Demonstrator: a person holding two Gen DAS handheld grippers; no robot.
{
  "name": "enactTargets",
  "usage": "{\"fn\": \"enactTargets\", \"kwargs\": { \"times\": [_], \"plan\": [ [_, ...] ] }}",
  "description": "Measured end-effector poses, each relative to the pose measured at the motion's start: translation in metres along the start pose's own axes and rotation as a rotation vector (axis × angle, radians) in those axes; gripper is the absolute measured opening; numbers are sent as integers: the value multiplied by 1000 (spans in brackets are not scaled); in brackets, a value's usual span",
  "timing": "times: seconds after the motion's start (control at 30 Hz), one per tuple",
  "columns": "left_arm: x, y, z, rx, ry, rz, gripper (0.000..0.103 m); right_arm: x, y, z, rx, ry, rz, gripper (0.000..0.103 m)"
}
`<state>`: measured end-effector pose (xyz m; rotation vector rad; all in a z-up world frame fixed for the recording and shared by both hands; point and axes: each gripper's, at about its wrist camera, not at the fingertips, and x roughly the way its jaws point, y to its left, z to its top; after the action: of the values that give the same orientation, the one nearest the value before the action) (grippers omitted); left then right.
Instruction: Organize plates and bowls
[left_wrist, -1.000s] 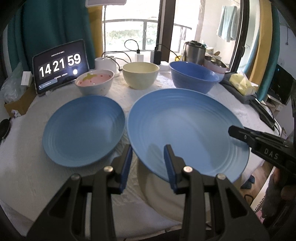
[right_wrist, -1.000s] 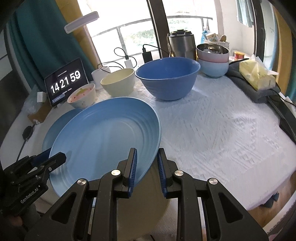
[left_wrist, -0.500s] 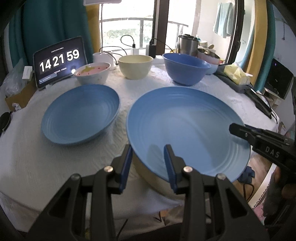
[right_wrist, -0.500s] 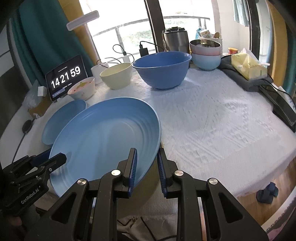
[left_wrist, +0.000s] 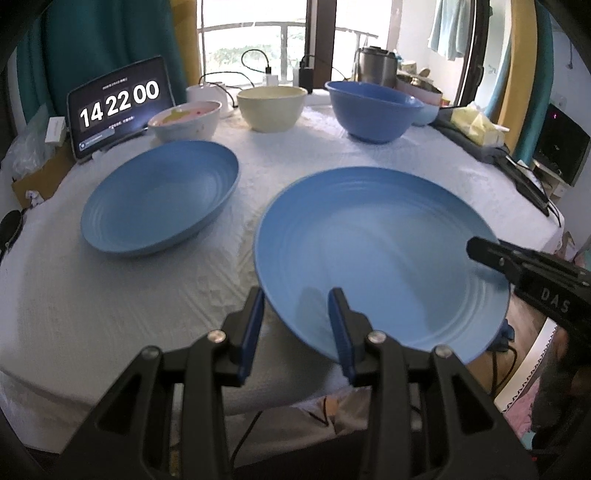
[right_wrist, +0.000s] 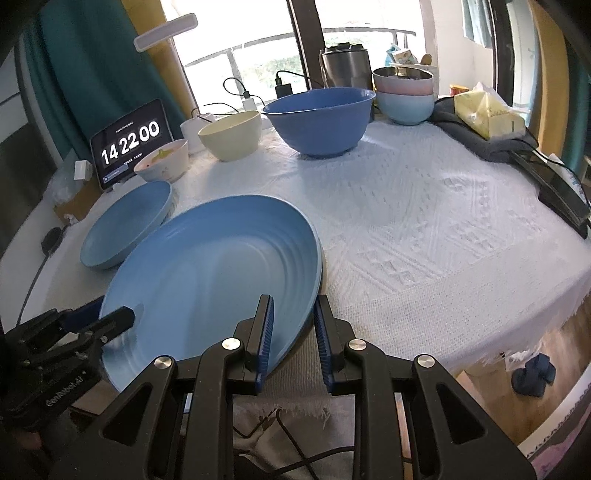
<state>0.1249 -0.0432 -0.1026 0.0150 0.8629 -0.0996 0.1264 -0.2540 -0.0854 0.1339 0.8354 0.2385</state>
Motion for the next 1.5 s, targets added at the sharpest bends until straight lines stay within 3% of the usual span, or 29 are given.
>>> {"fn": "enactTargets", "kwargs": {
  "times": [0.13, 0.2, 0.57, 1.5],
  "plan": [
    [6, 4, 0, -13, 7, 18, 42, 7, -5, 0, 16, 19, -17, 26],
    [8, 7, 0, -27, 7, 22, 46, 10, -7, 0, 25, 23, -16, 32],
    [25, 5, 8, -32, 27, -31, 46, 25, -4, 7, 2, 45, 9, 30],
    [84, 17, 82, -51, 79, -41, 47, 85, -10, 78, 19, 90, -31, 30]
  ]
}}
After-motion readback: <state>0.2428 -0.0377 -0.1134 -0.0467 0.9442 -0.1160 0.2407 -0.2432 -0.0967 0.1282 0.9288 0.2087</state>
